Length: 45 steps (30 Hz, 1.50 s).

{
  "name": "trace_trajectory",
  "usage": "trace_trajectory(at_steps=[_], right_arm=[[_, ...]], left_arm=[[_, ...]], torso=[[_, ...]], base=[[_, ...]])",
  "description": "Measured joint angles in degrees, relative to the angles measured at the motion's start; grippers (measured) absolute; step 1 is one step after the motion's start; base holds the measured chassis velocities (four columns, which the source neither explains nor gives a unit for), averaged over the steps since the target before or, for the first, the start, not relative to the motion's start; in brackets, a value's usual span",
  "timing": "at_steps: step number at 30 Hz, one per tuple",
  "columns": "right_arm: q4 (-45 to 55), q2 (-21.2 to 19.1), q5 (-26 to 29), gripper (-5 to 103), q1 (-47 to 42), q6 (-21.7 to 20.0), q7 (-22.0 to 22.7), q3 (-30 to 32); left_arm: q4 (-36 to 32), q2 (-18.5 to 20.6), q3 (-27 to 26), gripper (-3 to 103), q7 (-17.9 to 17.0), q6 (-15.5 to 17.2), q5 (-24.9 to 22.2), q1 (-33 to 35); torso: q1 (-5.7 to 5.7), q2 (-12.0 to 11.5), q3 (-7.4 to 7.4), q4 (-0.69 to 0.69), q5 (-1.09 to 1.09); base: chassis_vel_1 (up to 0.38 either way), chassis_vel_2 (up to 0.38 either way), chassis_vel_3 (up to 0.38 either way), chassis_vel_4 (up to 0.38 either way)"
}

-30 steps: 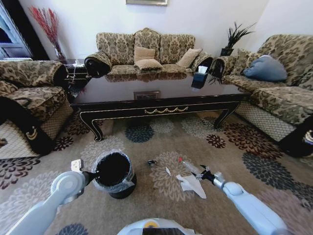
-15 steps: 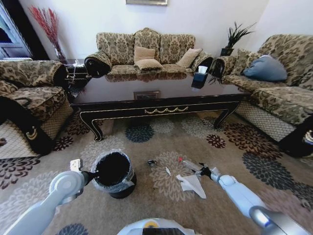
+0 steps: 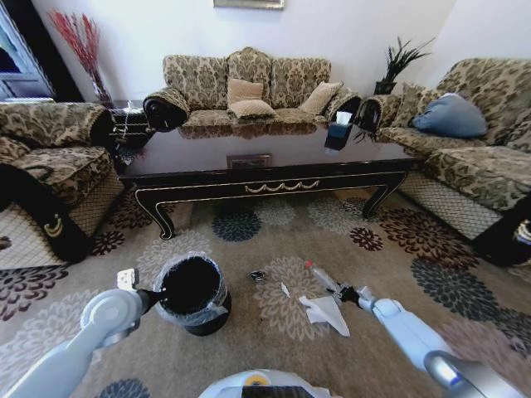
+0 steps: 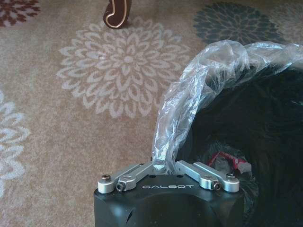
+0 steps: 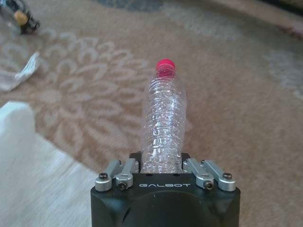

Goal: Move to the front of the table and pick up the trash from the floor, then place it into the trash bin.

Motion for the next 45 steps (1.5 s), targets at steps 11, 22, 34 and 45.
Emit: trace_trajectory(at_steps=[11,22,34,45], right_arm=[[37.57,-6.62,13.58,29,-18.34,-4.66,6.71,14.31],[65.74,-8.50,16.72,29,-30.43,-8.58,12.35,21.82],[79.61,-7.13,16.36,29,-40.87,-9.46,14.18,30.64],[82.93,-5.78,15.48,29,-45.29,-9.47,14.80,33.73]], left_arm=[[0.61,0.23,5.73,0,-0.46,0.00,-0.33,-4.86],[3.84,2.01,20.88,0,-2.10,-0.03,-2.23,-20.48],[16.37,-7.46,55.70,0,-5.99,-0.01,-9.29,-57.17],[23.79,-19.08,64.18,0,-7.02,0.00,-9.55,-64.94]], torso=[[0.00,0.01,-0.01,-0.05,-0.04],[0.00,0.01,0.00,-0.07,0.02],[0.00,0.00,0.01,-0.03,0.02],[0.00,0.00,0.01,0.01,0.02]], base=[[0.000,0.000,0.000,0.000],[0.000,0.000,0.000,0.000],[0.000,0.000,0.000,0.000],[0.000,0.000,0.000,0.000]])
